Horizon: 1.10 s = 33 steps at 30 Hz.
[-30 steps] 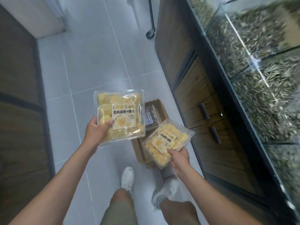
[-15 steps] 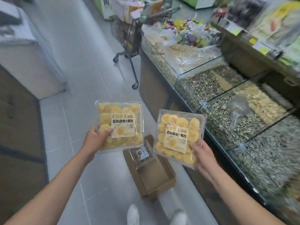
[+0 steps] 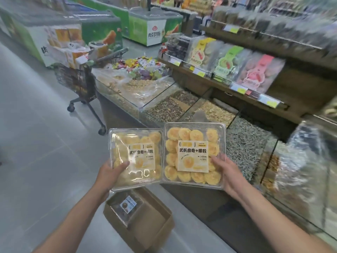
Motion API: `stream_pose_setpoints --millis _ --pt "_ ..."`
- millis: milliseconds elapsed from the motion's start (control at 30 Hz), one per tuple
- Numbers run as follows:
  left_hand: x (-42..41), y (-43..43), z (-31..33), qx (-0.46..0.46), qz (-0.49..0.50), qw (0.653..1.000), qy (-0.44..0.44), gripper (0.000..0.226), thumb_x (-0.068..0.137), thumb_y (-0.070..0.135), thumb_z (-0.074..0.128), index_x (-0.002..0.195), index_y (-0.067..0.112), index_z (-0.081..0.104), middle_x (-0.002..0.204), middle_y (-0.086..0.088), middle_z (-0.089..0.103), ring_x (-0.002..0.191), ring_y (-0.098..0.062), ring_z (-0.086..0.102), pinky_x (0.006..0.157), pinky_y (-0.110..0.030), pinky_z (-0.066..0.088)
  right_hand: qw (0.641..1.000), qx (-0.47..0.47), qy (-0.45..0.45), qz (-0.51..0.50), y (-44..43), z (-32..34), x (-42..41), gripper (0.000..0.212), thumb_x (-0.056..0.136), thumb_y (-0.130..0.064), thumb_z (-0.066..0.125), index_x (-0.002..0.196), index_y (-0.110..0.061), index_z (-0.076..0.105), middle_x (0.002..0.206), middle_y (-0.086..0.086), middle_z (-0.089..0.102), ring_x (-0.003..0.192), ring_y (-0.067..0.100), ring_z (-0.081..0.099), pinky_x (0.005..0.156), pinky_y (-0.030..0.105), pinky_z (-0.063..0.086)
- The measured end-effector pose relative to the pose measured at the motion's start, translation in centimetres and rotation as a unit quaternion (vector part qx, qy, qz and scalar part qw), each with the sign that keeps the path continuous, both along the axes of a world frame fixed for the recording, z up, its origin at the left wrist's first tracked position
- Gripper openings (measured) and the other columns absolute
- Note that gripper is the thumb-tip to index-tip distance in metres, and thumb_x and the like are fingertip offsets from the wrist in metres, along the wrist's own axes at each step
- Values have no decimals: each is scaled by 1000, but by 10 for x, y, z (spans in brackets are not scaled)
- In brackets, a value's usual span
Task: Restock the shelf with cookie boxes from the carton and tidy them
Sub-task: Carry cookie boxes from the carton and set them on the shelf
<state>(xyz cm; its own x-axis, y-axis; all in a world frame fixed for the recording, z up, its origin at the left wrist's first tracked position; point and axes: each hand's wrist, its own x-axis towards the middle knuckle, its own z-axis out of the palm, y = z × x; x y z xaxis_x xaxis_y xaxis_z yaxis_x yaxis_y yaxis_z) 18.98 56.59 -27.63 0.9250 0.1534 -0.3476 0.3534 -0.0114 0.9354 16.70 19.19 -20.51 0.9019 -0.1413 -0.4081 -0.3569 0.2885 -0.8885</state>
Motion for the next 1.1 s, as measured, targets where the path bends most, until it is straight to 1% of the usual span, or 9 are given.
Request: stream_pose_setpoints --millis 133,267,367,500,633,833,933,1000,1100 --pt "8 -50 -5 -26 -47 998 34 104 49 80 91 134 30 58 127 -1 75 112 -33 73 98 -59 57 1000 -11 6 -29 -57 3 -32 36 101 -14 61 136 -6 61 123 19 74 114 39 72 93 64 57" --pt "-2 -124 23 -57 -116 991 28 71 63 67 92 119 34 63 118 1 77 112 -33 73 102 -65 53 997 -19 -4 -68 -119 7 -67 39 99 -16 62 136 -4 60 123 21 74 115 41 71 97 65 55" --pt "-9 -178 37 -57 -161 985 18 90 53 72 93 130 32 66 119 1 79 108 -32 76 96 -63 58 995 -21 -19 -98 -167 10 -93 36 101 -15 61 136 -4 61 124 20 74 114 39 71 94 65 56" --pt "-27 -249 63 -75 -218 973 -5 92 55 69 94 134 32 66 119 4 80 110 -28 76 99 -60 56 990 -35 -27 -137 -225 17 -123 38 101 -20 62 136 -7 61 120 16 76 110 37 74 96 60 57" --pt "-33 -311 70 -72 -245 967 -21 84 59 66 93 131 32 67 120 2 79 110 -28 76 101 -59 56 986 -64 -47 -149 -274 31 -150 30 102 -21 63 131 -14 64 113 11 79 98 30 78 72 40 65" --pt "-25 -397 69 -35 -286 957 -27 108 48 81 89 139 31 61 132 1 73 120 -32 68 107 -69 46 977 -128 -45 -162 -339 43 -182 55 80 -22 82 131 -16 62 110 5 80 99 25 78 91 47 62" --pt "-27 -442 84 -40 -310 949 -53 104 62 74 88 150 31 51 143 2 64 128 -34 61 112 -69 40 969 -147 -44 -192 -373 43 -191 48 86 -19 80 130 -16 63 110 1 80 99 21 78 92 46 62" --pt "-26 -472 94 -38 -334 940 -56 95 78 62 84 158 30 41 146 5 58 135 -37 55 113 -71 36 962 -159 -48 -217 -396 41 -194 59 82 -23 84 135 -18 59 117 -1 78 100 17 78 87 39 64" --pt "-7 -514 92 -41 -354 932 -66 102 79 59 83 163 27 33 158 -4 51 142 -38 49 115 -69 33 953 -163 -50 -252 -428 39 -192 78 78 -26 88 146 -24 49 128 -3 72 101 14 76 73 24 61"
